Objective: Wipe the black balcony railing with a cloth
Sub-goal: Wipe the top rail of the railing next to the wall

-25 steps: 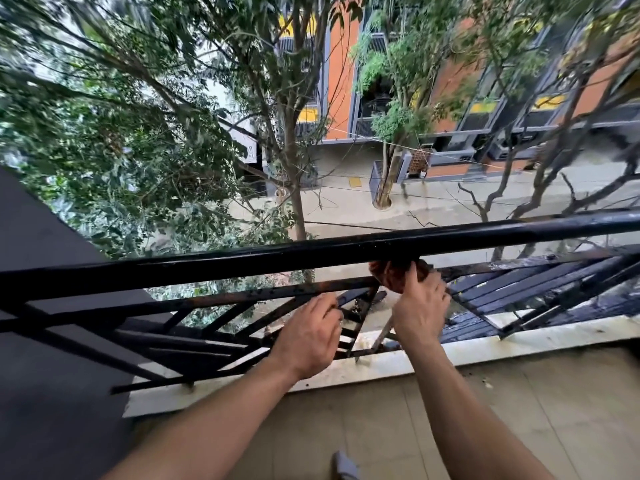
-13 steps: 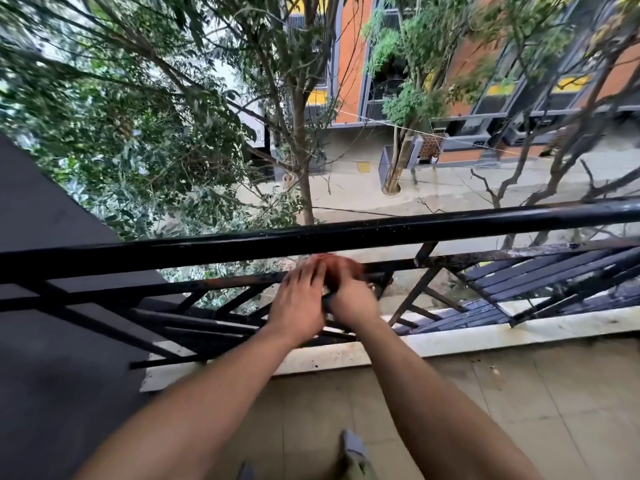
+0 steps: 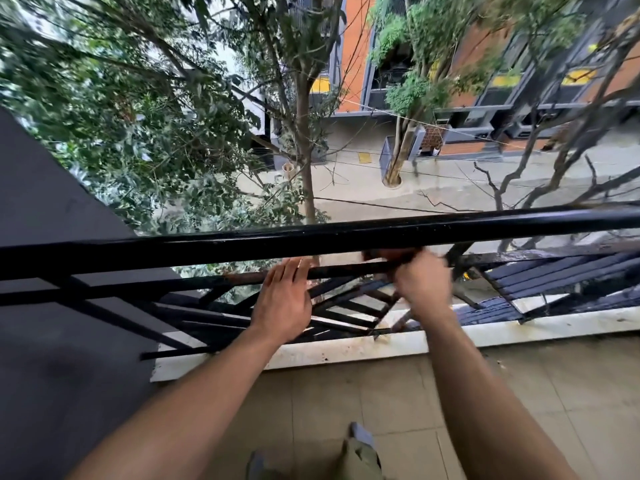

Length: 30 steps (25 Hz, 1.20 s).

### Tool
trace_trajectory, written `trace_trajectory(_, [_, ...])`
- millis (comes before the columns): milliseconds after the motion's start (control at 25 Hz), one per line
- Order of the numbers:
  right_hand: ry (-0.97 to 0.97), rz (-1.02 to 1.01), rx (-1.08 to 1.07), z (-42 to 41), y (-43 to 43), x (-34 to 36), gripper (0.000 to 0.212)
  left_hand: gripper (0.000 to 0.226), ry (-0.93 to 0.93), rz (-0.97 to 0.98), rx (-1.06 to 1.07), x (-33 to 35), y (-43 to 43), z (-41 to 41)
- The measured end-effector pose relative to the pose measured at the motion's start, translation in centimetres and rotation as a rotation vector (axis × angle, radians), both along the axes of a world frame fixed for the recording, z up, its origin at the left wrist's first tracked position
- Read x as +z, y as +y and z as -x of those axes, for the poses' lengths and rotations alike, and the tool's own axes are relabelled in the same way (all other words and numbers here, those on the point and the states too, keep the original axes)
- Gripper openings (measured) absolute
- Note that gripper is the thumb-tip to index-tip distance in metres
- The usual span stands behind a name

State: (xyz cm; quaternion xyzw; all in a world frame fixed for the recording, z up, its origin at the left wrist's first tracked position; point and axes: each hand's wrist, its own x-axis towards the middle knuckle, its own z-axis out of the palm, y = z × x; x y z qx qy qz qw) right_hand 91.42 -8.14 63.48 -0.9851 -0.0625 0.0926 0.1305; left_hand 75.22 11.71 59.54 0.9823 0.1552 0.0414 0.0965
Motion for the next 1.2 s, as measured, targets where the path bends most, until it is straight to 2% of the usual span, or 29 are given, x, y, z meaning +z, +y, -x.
trace_trajectory(40, [-0.092, 0.128, -0.032, -1.4, -1.1, -0.4, 0.037, 0.065, -0.002, -0.002, 0.019, -0.1, 0.8, 0.6])
trace_trajectory(80, [-0.172, 0.353, -0.002, -1.8, -1.9, -0.8, 0.045, 0.065, 0.005, -0.01, 0.032, -0.2, 1.5, 1.1])
trace_trajectory(120, [-0.207, 0.566, 0.118, -1.0, -1.3, -1.5, 0.053, 0.067, 0.021, -0.012, 0.043, -0.4, 2.0, 1.6])
trace_trajectory(160, [-0.205, 0.665, 0.229, 0.8, 0.9, -2.8, 0.061, 0.068, 0.05, -0.013, 0.054, -0.7, 2.6, 2.2])
trace_trajectory(200, [-0.167, 0.601, 0.331, 3.1, 3.6, -4.5, 0.066, 0.07, 0.076, -0.016, 0.061, -1.0, 3.0, 2.8])
trace_trajectory(280, [-0.1, 0.167, 0.513, 7.9, 9.8, -6.0, 0.069, 0.076, 0.092, -0.032, 0.071, -1.2, 3.6, 3.6])
trace_trajectory(320, [-0.083, 0.006, 0.693, 9.1, 11.5, -6.0, 0.075, 0.08, 0.104, -0.038, 0.073, -1.1, 4.0, 3.9])
trace_trajectory(360, [-0.09, -0.092, 0.849, 9.9, 12.0, -5.5, 0.084, 0.082, 0.119, -0.049, 0.07, -0.9, 4.3, 4.3])
trace_trajectory(400, [-0.111, -0.127, 0.91, 9.2, 11.2, -4.7, 0.092, 0.081, 0.11, -0.065, 0.07, -0.8, 4.7, 4.7])
trace_trajectory(440, [-0.104, -0.124, 0.881, 7.6, 9.7, -4.7, 0.096, 0.08, 0.104, -0.083, 0.068, -0.6, 5.1, 5.1])
trace_trajectory(480, [-0.13, -0.045, 0.721, 6.2, 8.0, -5.4, 0.096, 0.078, 0.107, -0.088, 0.062, -0.4, 5.6, 5.5])
trace_trajectory(560, [-0.209, 0.125, 0.257, 5.6, 6.4, -5.7, 0.089, 0.078, 0.12, -0.075, 0.058, -0.3, 6.2, 6.2])
trace_trajectory(600, [-0.194, 0.239, 0.156, 7.0, 8.5, -5.5, 0.087, 0.079, 0.12, -0.073, 0.063, -0.4, 6.6, 6.7])
trace_trajectory(640, [-0.15, 0.294, 0.179, 9.5, 11.8, -6.1, 0.088, 0.082, 0.122, -0.066, 0.065, -0.5, 7.0, 7.4])
trace_trajectory(680, [-0.128, 0.242, 0.273, 12.6, 15.2, -6.7, 0.089, 0.086, 0.125, -0.053, 0.063, -0.5, 7.5, 8.0])
trace_trajectory(760, [-0.077, -0.093, 0.539, 17.9, 19.5, -7.7, 0.093, 0.093, 0.14, -0.054, 0.054, -0.8, 9.0, 9.5])
trace_trajectory(840, [-0.098, -0.357, 0.77, 16.7, 18.1, -5.7, 0.091, 0.093, 0.147, -0.073, 0.08, -0.9, 10.9, 11.0])
trace_trajectory(880, [-0.13, -0.397, 0.801, 15.0, 16.0, -5.3, 0.085, 0.093, 0.15, -0.079, 0.092, -0.9, 11.9, 11.7])
trace_trajectory(920, [-0.144, -0.385, 0.708, 13.3, 13.8, -5.0, 0.079, 0.092, 0.162, -0.085, 0.099, -0.9, 12.6, 12.3])
trace_trajectory(960, [-0.152, -0.315, 0.482, 12.4, 12.8, -5.1, 0.081, 0.092, 0.169, -0.088, 0.106, -1.0, 13.4, 13.3])
trace_trajectory(1040, [-0.178, -0.021, 0.046, 12.8, 13.8, -5.1, 0.092, 0.092, 0.155, -0.078, 0.122, -1.0, 13.9, 14.6])
trace_trajectory(1080, [-0.167, 0.131, 0.031, 14.8, 17.0, -5.0, 0.089, 0.092, 0.152, -0.069, 0.142, -0.8, 14.4, 15.4])
trace_trajectory(1120, [-0.159, 0.143, 0.137, 17.4, 20.6, -5.1, 0.084, 0.092, 0.142, -0.063, 0.16, -0.5, 14.8, 16.2])
trace_trajectory(1200, [-0.094, -0.099, 0.489, 22.9, 27.1, -5.5, 0.083, 0.095, 0.094, -0.063, 0.172, 0.2, 16.0, 17.0])
